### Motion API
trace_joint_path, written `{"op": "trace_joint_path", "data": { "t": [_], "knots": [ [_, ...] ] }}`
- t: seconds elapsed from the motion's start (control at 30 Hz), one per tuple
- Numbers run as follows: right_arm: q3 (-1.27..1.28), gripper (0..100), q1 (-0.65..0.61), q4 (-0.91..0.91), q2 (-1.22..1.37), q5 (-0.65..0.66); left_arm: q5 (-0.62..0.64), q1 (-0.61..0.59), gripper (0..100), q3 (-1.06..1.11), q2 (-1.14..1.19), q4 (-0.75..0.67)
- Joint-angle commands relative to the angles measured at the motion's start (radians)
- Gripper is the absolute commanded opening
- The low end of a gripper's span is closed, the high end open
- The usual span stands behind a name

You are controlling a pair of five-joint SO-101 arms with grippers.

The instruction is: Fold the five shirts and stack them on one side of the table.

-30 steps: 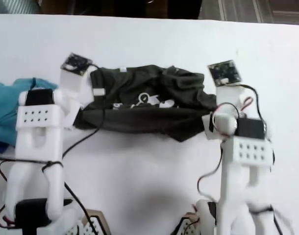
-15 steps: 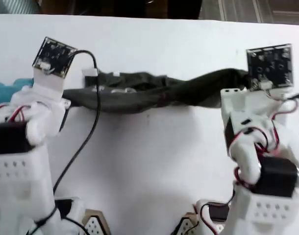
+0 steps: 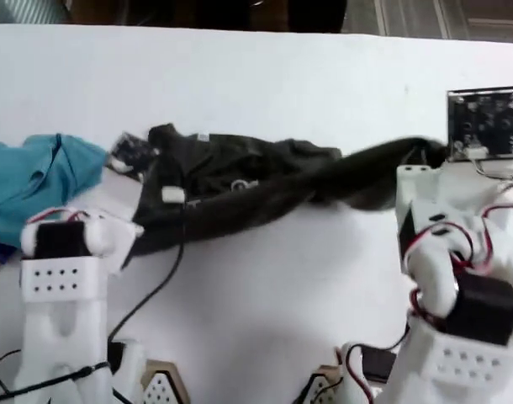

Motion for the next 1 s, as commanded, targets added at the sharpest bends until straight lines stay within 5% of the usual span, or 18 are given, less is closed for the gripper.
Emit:
{"op": "trace_joint_path", "data": {
  "t": [0.0, 0.37, 0.53, 0.8, 0.97],
  "knots": [
    [0.106, 1.9, 0.012, -0.012, -0.024, 0.002, -0.074, 0.009, 2, 0.101, -0.012, -0.037],
    [0.402, 1.9, 0.015, -0.182, -0.024, 0.002, -0.169, 0.009, 3, 0.363, -0.012, -0.258],
    [0.454, 1.9, 0.025, -0.288, -0.015, 0.002, -0.167, 0.012, 15, 0.377, -0.012, -0.278],
    [0.535, 1.9, 0.173, -0.549, 0.002, 0.002, -0.038, 0.330, 17, 0.354, -0.006, -0.448],
    [0.534, 1.9, 0.196, -0.602, 0.110, 0.037, -0.008, 0.364, 17, 0.268, 0.161, -0.460]
  ]
}}
